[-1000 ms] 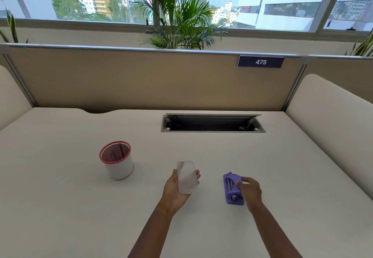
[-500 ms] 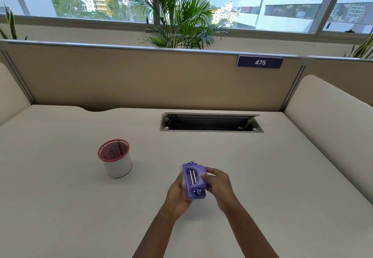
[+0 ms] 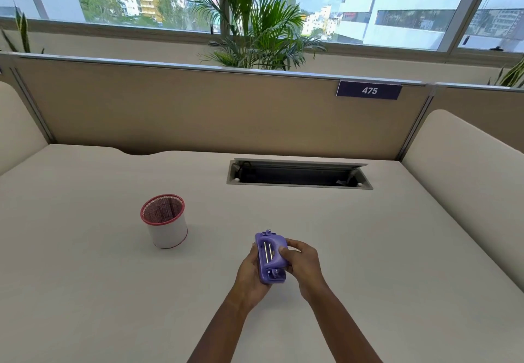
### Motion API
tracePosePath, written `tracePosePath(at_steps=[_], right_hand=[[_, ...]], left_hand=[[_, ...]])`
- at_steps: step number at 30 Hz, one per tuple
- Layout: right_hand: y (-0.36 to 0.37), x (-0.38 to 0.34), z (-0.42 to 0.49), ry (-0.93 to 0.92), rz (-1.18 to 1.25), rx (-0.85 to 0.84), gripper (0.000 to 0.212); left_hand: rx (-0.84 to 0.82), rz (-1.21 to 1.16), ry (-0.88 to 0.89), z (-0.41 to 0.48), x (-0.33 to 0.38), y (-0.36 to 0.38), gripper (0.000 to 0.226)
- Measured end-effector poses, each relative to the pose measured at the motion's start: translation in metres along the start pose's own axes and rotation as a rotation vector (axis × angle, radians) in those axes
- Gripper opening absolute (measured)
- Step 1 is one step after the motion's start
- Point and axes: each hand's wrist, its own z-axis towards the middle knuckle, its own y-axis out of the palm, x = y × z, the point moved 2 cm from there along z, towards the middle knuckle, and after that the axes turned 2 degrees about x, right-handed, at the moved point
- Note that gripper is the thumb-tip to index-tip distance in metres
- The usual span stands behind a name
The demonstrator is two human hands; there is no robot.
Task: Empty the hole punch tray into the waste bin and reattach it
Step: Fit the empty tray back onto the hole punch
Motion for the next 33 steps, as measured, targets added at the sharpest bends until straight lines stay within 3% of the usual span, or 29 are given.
tracePosePath(at_steps=[9,15,21,24,29,33], right_hand=[[0.002,0.007,-0.006,-0.031,-0.096,-0.043,0.031],[0.002,0.006,-0.01,-0.061,-0.181,-0.065,0.032],[0.004,0.005,-0.011,-0.092,-0.26,-0.097,0.03],[0.005,0.003,-0.012,-0.111,-0.292,-0.128,0.024],[-0.003,-0.001,-0.003,-0.246,-0.285,0.105,0.023],[-0.004,-0.005,0.006,-0.169,-0.259,0.033,0.024]], left_hand=[[0.0,0.089,-0.02,0.011,0.012,-0.008,0.048],[0.018,0.128,0.009,0.015,0.015,-0.011,0.044],[0.117,0.357,0.16,0.018,0.015,-0.011,0.04],[0.155,0.351,0.189,0.017,0.014,-0.009,0.035],[0.151,0.31,0.176,0.015,0.015,-0.012,0.032],[0.094,0.39,0.194,0.015,0.016,-0.013,0.033]])
